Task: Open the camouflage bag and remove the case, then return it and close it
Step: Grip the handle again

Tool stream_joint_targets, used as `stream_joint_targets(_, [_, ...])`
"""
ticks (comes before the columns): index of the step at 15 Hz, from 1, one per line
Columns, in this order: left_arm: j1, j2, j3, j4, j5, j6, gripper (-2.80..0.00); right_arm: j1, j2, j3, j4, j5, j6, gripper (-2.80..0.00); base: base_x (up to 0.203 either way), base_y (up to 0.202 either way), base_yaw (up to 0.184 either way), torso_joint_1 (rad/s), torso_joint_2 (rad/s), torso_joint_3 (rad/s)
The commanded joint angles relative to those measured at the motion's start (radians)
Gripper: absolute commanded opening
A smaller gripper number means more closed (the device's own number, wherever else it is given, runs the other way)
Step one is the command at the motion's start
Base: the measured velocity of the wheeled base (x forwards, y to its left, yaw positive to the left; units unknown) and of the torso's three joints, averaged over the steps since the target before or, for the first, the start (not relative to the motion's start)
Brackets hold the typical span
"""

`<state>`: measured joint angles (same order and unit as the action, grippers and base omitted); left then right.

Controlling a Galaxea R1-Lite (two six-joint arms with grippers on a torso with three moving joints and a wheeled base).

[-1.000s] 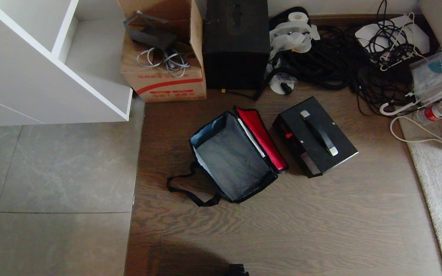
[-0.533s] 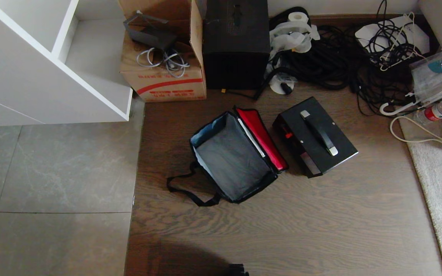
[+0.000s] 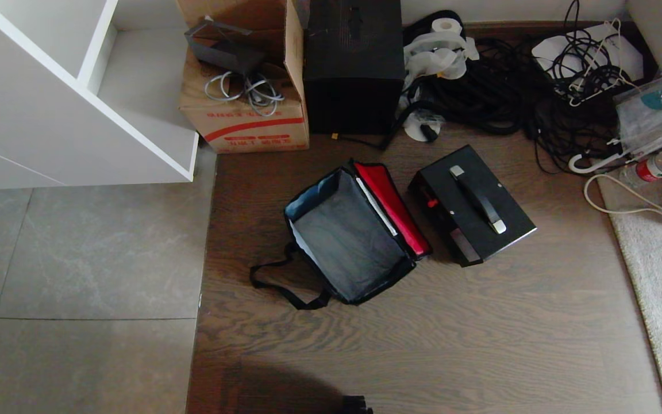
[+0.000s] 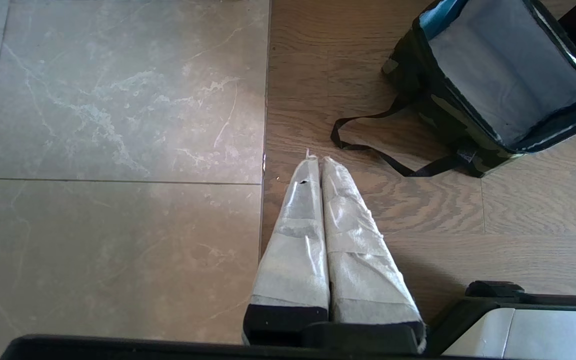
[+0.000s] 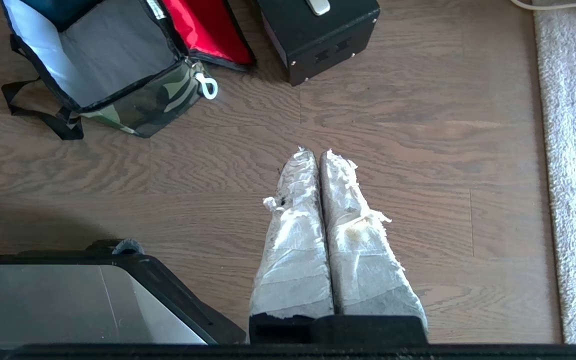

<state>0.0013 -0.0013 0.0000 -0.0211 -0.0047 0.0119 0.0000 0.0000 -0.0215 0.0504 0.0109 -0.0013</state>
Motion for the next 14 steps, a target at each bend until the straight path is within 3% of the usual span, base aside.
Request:
stream_joint_targets(1, [0.000,0.000,0.009,0.000,0.000,0.000,-2.80,0.000,0.002,0.000,0.000,0.000,0.000,-2.80,0.000,0.000,0.000,0.000,0.00,0.000])
stream_joint_targets(14, [0.000,0.001,0.009,0.000,0.000,0.000,-2.80,0.000,0.001,-0.013,0.013,-0.002,0.001,-2.80,0.000,0.000,0.000,0.000,0.00,0.000])
